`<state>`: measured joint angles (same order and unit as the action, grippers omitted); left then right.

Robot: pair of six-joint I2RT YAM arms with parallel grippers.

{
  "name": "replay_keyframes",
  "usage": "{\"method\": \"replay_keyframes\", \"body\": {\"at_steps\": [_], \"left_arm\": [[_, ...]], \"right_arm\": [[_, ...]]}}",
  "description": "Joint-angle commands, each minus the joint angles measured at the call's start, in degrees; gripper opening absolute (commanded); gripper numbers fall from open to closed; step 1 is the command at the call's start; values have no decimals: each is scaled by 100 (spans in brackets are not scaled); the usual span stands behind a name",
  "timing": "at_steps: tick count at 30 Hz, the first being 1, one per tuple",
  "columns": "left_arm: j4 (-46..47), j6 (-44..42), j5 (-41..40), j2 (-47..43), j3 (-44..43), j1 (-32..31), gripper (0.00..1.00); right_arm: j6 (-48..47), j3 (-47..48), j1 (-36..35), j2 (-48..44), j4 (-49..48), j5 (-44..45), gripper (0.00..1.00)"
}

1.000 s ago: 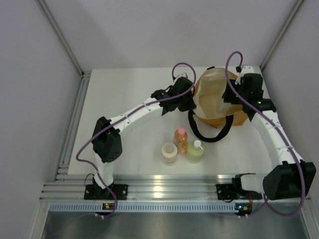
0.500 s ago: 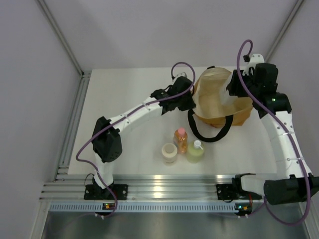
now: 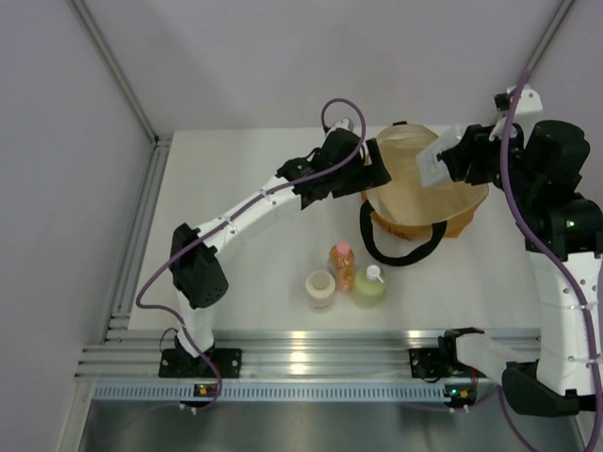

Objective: Take the personal care products out of the canvas bag

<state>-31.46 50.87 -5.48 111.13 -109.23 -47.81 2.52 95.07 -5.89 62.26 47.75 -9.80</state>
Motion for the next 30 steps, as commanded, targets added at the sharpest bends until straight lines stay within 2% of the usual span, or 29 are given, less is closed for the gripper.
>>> {"method": "replay_keyframes", "body": {"at_steps": [1,4,8,13,15,18,21,26,30], "left_arm": [[62,-200,-164,-644,-371,96,98],[35,-340,-436,-970,-415,237,98],[-175,-455,-1191,-1453,-213,509,98],[-702,-446,-1387,-2042,330,1466,98],[-887,-508,-1211,-2270,551,1974,98],[-1037,-753,-1306,-2647,1069,2450,98],[-1204,-938,-1298,-3113,1614,2863,98],[-1791,-1114,-1930,-3886,2422,3225,98],[-2100,-1150,-2308,-4457,2958,3462,98]], "right_arm": [[20,504,-61,-232,-556,-461,0],[64,662,-105,-206,-565,-733,0],[46,759,-237,-83,-565,-935,0],[-50,1031,-623,286,-573,-1321,0],[-251,1119,-1112,427,-538,-1270,0],[-840,1251,-2008,752,-538,-936,0],[-1104,1461,-2555,1191,-565,-866,0],[-1298,1594,-3276,1886,-845,-786,0],[-1281,1086,-3769,2114,-1442,-681,0]]}}
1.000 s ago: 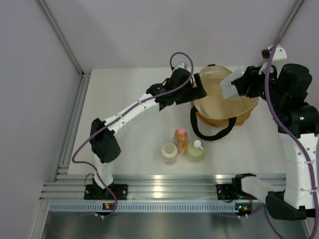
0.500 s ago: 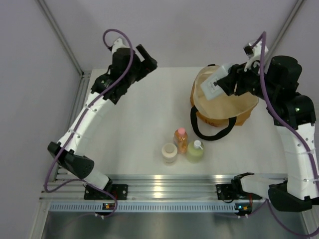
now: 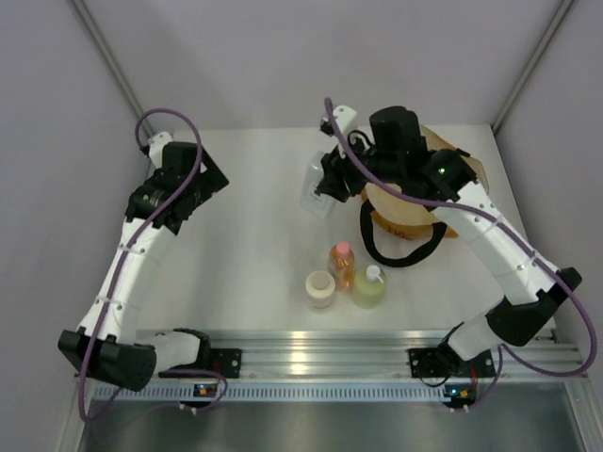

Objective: Take the personal care products out of the canvas bag

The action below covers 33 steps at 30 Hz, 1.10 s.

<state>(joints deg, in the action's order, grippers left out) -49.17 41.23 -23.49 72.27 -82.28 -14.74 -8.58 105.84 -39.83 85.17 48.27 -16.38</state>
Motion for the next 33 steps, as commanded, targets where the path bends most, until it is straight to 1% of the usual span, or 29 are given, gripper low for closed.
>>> {"method": "replay_keyframes", "body": {"at_steps": [1,2,5,8,9,12,18,25,30,33], "left_arm": [[-339,-203,-525,-695,343,191,98],[-339,-247,-569,-906,414,217,98],[-348,-309,-674,-1153,503,217,98],[-409,-405,-684,-1189,388,217,98],[-409,-432,-658,-1189,353,217,98],[-409,-520,-622,-1163,257,217,98],[-409,-651,-727,-1171,177,217,98],[-409,-704,-763,-1189,221,217,98],[-401,-704,-859,-1215,247,217,98],[-401,-704,-877,-1224,239,217,98]], "right_arm": [[-197,-141,-472,-176,-1644,-6,0],[-214,-273,-594,-167,-1933,-31,0],[-118,-748,-692,-44,-2381,-154,0],[-222,-1363,-867,0,-2813,-225,0],[-275,-1721,-903,17,-3171,-251,0],[-416,-2145,-938,157,-3560,-409,0],[-917,-2515,-956,535,-3790,-866,0],[-1470,-2577,-965,993,-3807,-1533,0],[-1673,-2700,-947,1256,-3887,-1587,0],[-2006,-2884,-956,1292,-3930,-1806,1]]}}
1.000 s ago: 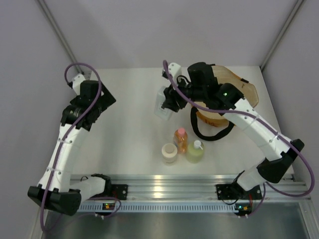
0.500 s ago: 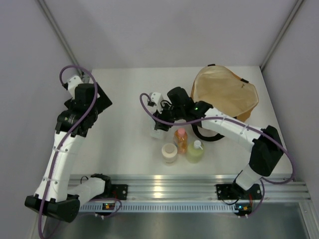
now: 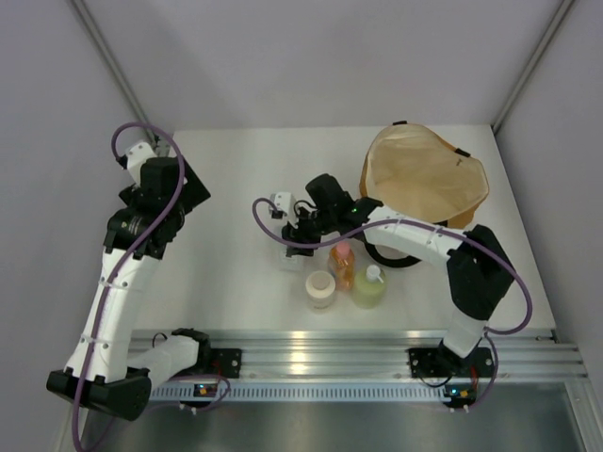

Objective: Take the personal care products out of the canvas bag

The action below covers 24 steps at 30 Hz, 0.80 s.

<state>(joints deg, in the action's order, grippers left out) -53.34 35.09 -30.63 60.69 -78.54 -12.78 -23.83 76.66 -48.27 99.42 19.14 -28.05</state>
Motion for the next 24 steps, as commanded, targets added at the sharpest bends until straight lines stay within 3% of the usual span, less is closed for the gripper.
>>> {"method": "replay_keyframes", "body": {"at_steps": [1,10,12,13,16,19,21,22,24], "left_arm": [[17,-99,-162,-57,-135,21,98],[26,-108,-162,22,-135,21,98],[26,-99,-154,40,-144,21,98],[26,-90,-145,40,-161,21,98],[26,-99,-118,57,-179,21,98],[26,-125,-101,101,-205,21,98],[26,-134,-92,110,-223,21,98],[26,-152,-83,128,-232,21,98],[26,-178,-13,128,-249,21,98]], "right_arm": [[-490,-11,-104,-133,-1043,-649,2],[-798,-284,-112,7,-1052,-666,11],[-763,-266,-112,34,-1052,-675,24],[-754,-266,-104,34,-1044,-675,37],[-710,-231,-86,-10,-1043,-737,45],[-675,-204,-77,-98,-1035,-763,60],[-597,-161,-51,-185,-1043,-824,74],[-561,-126,-7,-203,-1043,-851,87],[-456,-90,54,-317,-1035,-938,92]]}}
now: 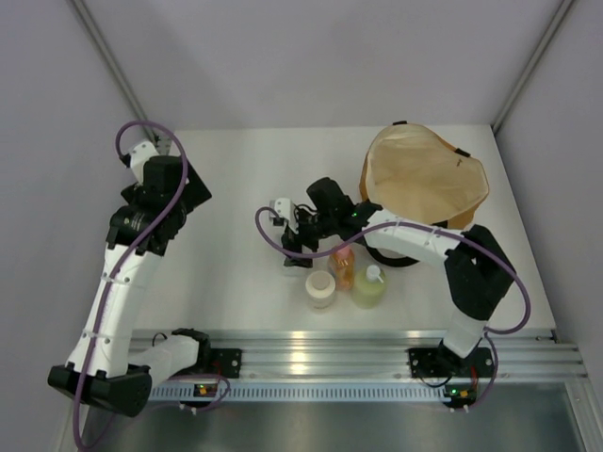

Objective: Take the personal care products out of the canvas bag

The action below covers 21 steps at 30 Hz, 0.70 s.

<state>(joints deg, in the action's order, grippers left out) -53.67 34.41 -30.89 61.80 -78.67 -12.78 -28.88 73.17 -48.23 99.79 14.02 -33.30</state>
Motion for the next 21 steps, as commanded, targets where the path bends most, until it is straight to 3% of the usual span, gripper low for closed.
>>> {"method": "replay_keyframes", "body": {"at_steps": [1,7,11,17,21], "left_arm": [[58,-163,48,25,-245,21,98],[58,-505,540,157,-315,21,98],[50,-760,1023,289,-341,21,98],[32,-875,1323,289,-403,21,98],[-135,-910,1384,341,-701,21,98]], "right_arm": [[84,286,94,-390,-523,-414,93],[471,496,348,-829,-532,-414,98],[954,637,560,-1250,-541,85,99],[2805,699,1095,-2005,-462,2542,99],[3591,751,1552,-2621,239,3460,99]]}}
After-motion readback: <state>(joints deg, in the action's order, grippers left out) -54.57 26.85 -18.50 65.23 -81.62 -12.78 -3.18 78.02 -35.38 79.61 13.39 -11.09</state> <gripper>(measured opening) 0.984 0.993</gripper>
